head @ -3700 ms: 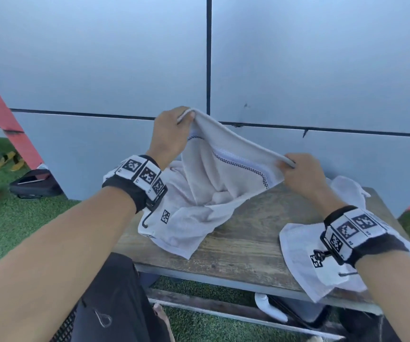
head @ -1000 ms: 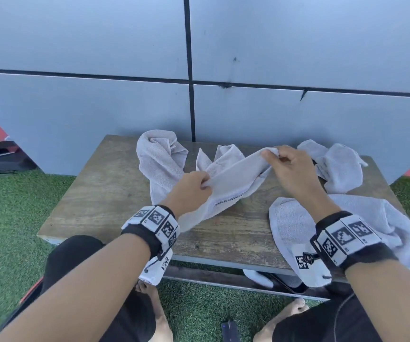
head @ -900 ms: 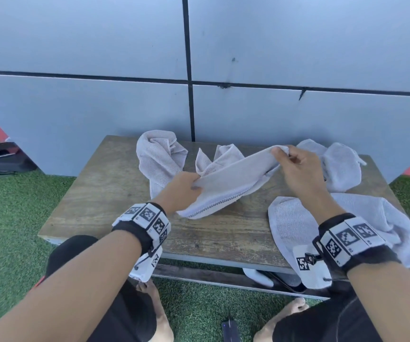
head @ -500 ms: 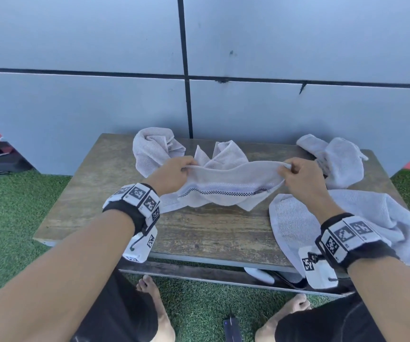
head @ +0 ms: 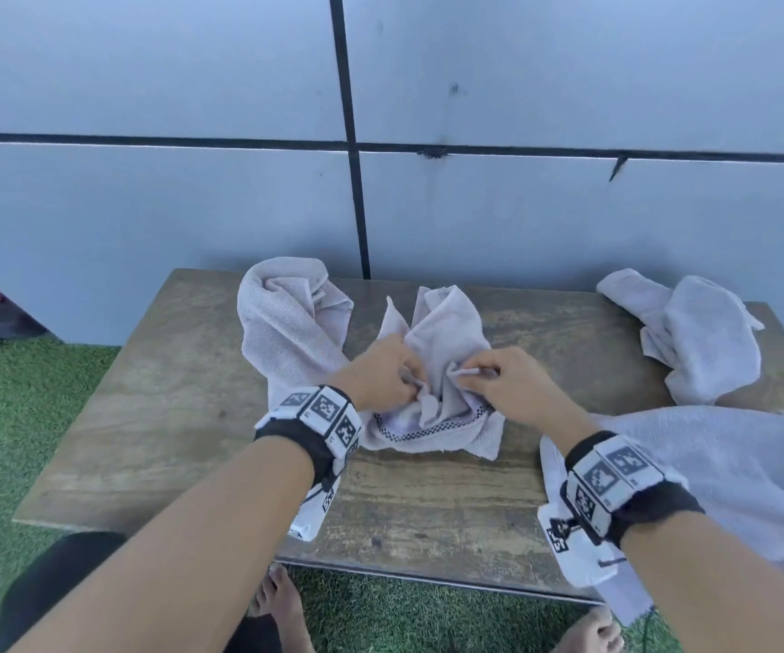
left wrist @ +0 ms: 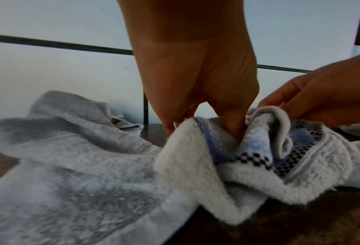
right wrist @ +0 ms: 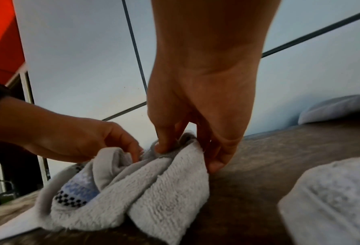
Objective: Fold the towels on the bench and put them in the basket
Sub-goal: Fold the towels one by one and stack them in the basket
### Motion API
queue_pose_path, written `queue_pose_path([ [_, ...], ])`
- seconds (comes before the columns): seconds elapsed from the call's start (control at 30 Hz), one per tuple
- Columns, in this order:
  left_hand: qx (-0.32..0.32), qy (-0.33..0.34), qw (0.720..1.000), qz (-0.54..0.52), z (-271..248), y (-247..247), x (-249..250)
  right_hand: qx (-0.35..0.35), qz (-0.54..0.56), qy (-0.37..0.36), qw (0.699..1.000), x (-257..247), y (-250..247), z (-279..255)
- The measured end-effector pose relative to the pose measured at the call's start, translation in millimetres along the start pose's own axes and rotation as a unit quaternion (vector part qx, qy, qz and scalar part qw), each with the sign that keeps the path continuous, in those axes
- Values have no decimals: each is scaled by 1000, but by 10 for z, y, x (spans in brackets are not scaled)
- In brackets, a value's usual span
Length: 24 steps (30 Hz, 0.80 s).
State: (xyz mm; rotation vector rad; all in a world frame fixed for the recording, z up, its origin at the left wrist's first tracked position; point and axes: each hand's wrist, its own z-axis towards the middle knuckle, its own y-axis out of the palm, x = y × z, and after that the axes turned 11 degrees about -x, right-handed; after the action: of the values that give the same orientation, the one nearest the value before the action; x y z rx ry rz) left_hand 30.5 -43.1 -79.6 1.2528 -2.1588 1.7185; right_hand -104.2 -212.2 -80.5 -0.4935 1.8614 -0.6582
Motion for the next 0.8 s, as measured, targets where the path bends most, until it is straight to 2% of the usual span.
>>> queue_pose_path([
  [0.07,20,26,999,1,92,16,32,-8,-5,-15,1000,9,37,73],
  [0.2,53,40,997,-24,282,-148,130,42,43,-25,998,66,-124,196],
  [0.33,136,62,986,-69,546,-627,390,123,89,-52,987,-113,-653,391],
  [0.43,185,61,979,-64,709,-1060,562,175,40,-64,982,-270,-1124,592],
  [0.5,265,49,962,-38,759,-1297,582,229,7,-55,972,-309,-1442,696],
  [0.63,422,-9,905,-58,686,-1762,347,362,-50,-62,929,-337,-2014,681],
  [0.7,455,-31,888,-59,597,-1958,237,397,-28,-60,915,-367,-2195,605],
  [0.8,483,-47,872,-64,508,-2137,235,409,6,-57,911,-448,-2300,565],
])
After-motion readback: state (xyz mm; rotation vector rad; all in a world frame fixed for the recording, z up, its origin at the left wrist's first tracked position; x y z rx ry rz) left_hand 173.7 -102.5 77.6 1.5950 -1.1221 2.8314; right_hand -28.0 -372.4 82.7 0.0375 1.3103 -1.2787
